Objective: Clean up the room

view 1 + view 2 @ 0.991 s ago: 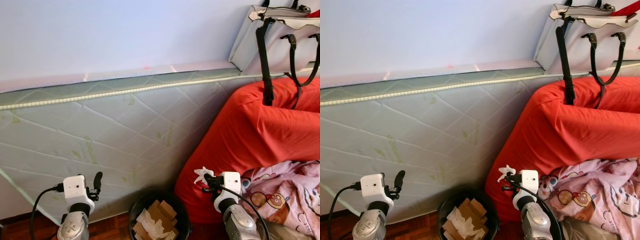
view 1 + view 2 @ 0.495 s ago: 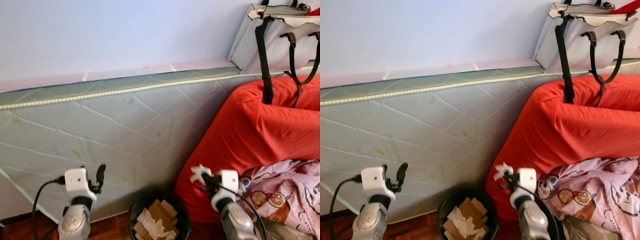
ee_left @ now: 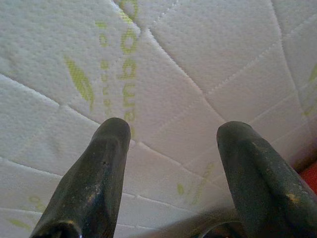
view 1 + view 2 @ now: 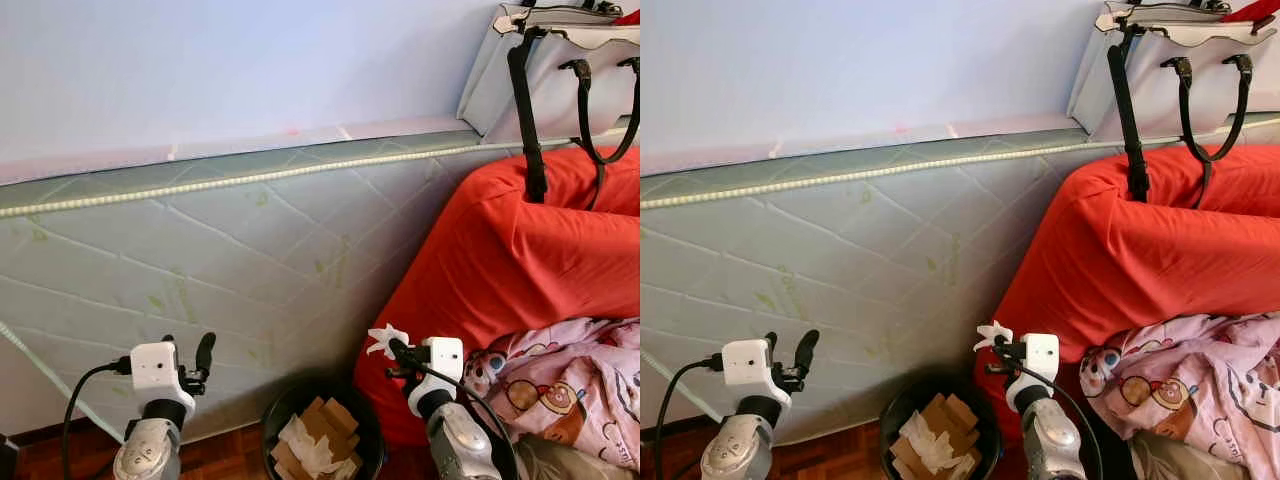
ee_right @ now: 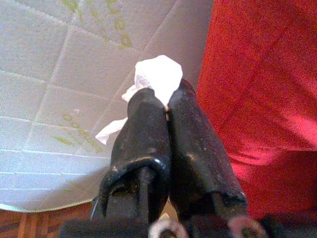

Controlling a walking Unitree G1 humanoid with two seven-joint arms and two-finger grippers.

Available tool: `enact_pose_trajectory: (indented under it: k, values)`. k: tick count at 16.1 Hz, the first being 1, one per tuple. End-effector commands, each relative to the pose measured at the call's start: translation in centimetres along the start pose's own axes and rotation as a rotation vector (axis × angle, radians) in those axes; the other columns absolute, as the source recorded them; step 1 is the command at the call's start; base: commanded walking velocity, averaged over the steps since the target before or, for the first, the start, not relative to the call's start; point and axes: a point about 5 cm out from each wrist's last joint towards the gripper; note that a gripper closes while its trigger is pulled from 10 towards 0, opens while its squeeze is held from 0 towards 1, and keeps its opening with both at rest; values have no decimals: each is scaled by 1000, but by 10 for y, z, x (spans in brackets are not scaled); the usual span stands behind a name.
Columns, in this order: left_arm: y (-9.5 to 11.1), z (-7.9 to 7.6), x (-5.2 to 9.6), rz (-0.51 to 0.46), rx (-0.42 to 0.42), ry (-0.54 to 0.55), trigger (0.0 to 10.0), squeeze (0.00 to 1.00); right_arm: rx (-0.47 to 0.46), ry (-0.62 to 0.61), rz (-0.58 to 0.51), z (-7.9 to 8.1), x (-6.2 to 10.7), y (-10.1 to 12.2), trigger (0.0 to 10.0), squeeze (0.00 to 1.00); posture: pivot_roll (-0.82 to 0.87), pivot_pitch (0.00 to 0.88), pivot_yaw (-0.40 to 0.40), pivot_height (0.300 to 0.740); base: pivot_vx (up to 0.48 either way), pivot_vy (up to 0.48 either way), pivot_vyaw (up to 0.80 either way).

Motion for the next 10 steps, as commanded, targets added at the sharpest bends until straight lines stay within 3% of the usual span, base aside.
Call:
enact_pose_trajectory:
  k: [1,6,10]
  values:
    - [1,-5,1,10,-10,-12,10000,0,12,-8,-4,-5,3,-1,10000,0,145,17,-65,690,0,0,0]
    - [3,-6,3,16,-6,-7,10000,0,9,-23,-8,-8,5,0,10000,0,135,40,-81,690,0,0,0]
    - [6,-8,7,19,-5,-8,10000,0,24,21,24,3,3,-3,10000,0,141,60,-82,675,0,0,0]
Point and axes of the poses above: a point about 5 cm out from each wrist's last joint towards the gripper, its own x axis pointing back from the gripper into the wrist, its own y axis along the axis of the wrist's last joint, z = x × y, and after that the axes turned 6 degrees about x, right-handed
